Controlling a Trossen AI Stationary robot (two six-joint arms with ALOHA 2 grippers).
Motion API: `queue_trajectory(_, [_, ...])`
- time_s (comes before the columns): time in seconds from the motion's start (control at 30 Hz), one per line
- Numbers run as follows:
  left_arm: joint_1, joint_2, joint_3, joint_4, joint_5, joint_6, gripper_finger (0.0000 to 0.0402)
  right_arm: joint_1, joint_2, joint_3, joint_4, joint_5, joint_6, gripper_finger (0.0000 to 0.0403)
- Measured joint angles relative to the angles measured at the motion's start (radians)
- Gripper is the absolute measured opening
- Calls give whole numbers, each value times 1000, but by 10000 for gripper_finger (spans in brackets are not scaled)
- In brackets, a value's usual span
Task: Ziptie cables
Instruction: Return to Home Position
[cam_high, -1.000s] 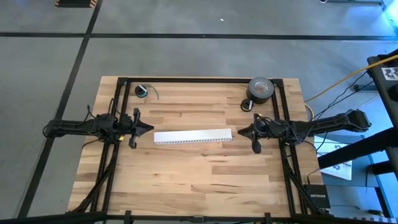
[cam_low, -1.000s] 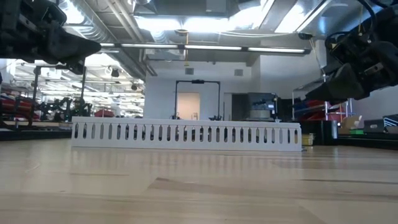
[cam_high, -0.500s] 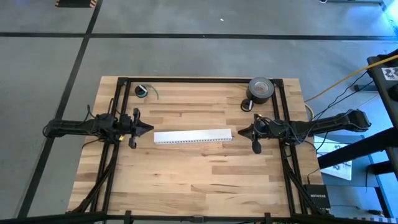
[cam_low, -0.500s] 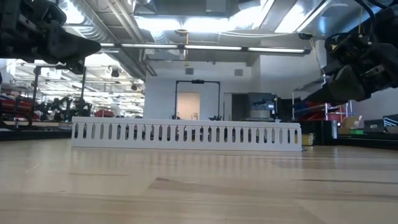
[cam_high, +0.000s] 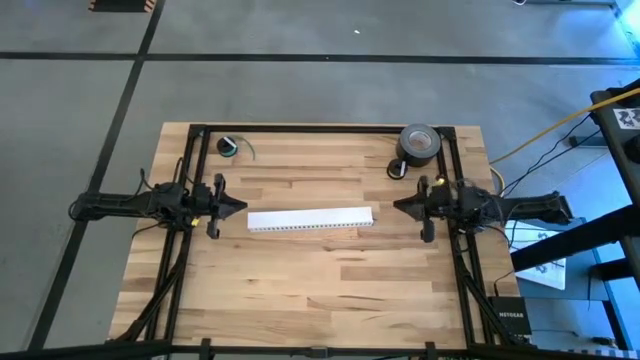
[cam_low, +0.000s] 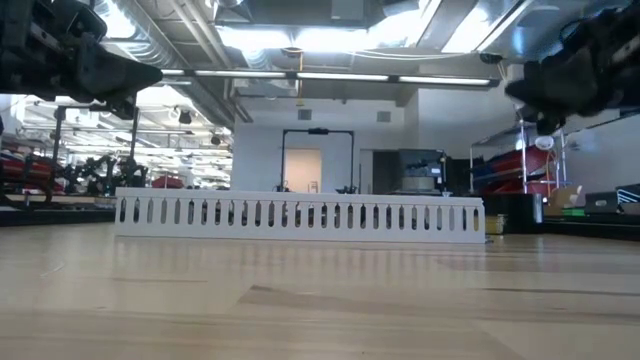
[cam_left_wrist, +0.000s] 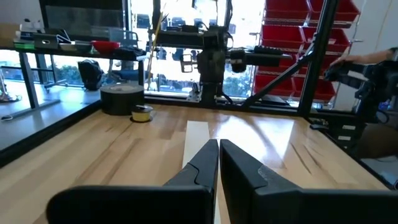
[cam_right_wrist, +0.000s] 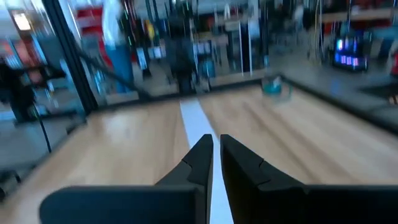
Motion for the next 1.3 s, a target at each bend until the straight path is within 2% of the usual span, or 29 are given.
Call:
queue_trajectory(0.07, [0,0,0,0,0,0,0,0,-72,0,-1,0,0,17])
queue_trajectory(0.27, [0,2,0,1,-1,0,0,0,-70,2,93,8,0,17])
queue_trajectory(0.83, [0,2,0,0,0,0,0,0,-69,2,11,8,0,17])
queue_trajectory(1.3, [0,2,0,0,0,0,0,0,-69,2,10,8,0,17])
